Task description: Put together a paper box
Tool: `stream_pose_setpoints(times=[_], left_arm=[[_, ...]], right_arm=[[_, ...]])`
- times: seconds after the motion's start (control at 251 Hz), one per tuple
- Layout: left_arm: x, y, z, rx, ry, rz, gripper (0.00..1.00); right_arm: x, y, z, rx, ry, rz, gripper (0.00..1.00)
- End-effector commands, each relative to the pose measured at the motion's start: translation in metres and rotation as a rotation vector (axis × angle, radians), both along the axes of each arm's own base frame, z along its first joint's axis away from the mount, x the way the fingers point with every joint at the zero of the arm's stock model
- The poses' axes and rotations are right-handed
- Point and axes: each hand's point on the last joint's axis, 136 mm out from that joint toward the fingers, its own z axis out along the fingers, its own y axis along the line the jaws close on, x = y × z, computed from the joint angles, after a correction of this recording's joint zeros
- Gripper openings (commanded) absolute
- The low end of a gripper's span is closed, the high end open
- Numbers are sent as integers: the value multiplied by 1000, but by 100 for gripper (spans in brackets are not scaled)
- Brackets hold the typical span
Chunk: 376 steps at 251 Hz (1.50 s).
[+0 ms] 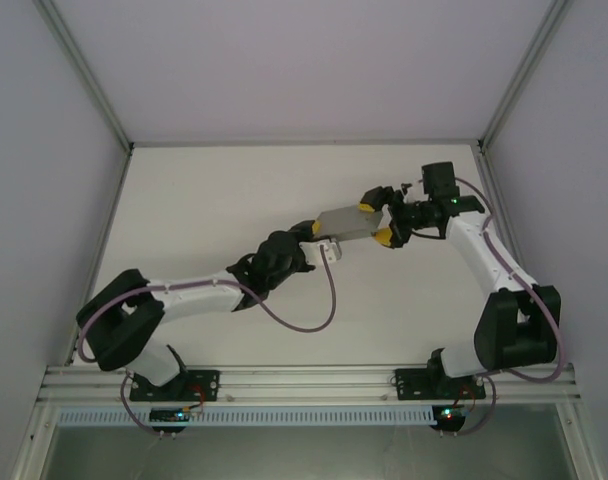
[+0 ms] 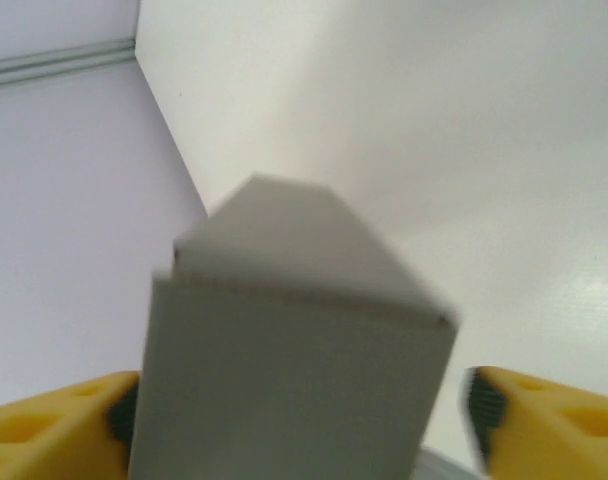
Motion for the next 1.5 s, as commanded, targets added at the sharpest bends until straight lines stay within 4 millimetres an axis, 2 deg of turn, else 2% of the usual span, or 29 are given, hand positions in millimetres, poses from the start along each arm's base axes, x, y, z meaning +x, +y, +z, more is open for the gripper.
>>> stream_pose_setpoints(times=[0.0,0.116,0.164,0.204,0.307,0.483,0.655,0.79,0.898,0.994,1.185,1.233,1.369,1.497], left_arm=[[-18,5,5,9,122,-53,39],[-44,21,-21,139,362,-102,41],[-52,31,-32,192,452,-105,38],[-53,40,-37,212,499,-74,35],[-72,62,-57,293,687,-103,36],[-61,80,-71,300,870,-12,35],[-49,72,-88,370,963,7,34],[-38,69,-104,426,977,19,36],[-36,70,-111,475,992,26,37],[-35,71,-113,502,998,21,38],[-32,67,-105,509,988,-3,43],[-31,66,-104,512,991,-2,43],[-29,65,-103,537,984,-13,42],[-27,68,-103,565,975,-5,42]], right_arm=[[27,-30,22,-160,-256,-67,99],[37,-53,36,-350,-457,-54,99],[41,-60,43,-413,-537,-56,99],[40,-64,44,-460,-580,-49,99],[40,-74,44,-562,-663,-31,99],[46,-81,36,-721,-790,90,99],[24,-30,26,-699,-945,358,99],[8,-8,11,-672,-944,459,99],[-6,5,-9,-701,-913,553,99],[-11,13,-23,-709,-889,617,91],[-15,38,-38,-625,-847,719,62],[-17,41,-43,-621,-836,750,58],[-12,41,-53,-659,-803,765,48],[-10,43,-55,-655,-795,772,33]])
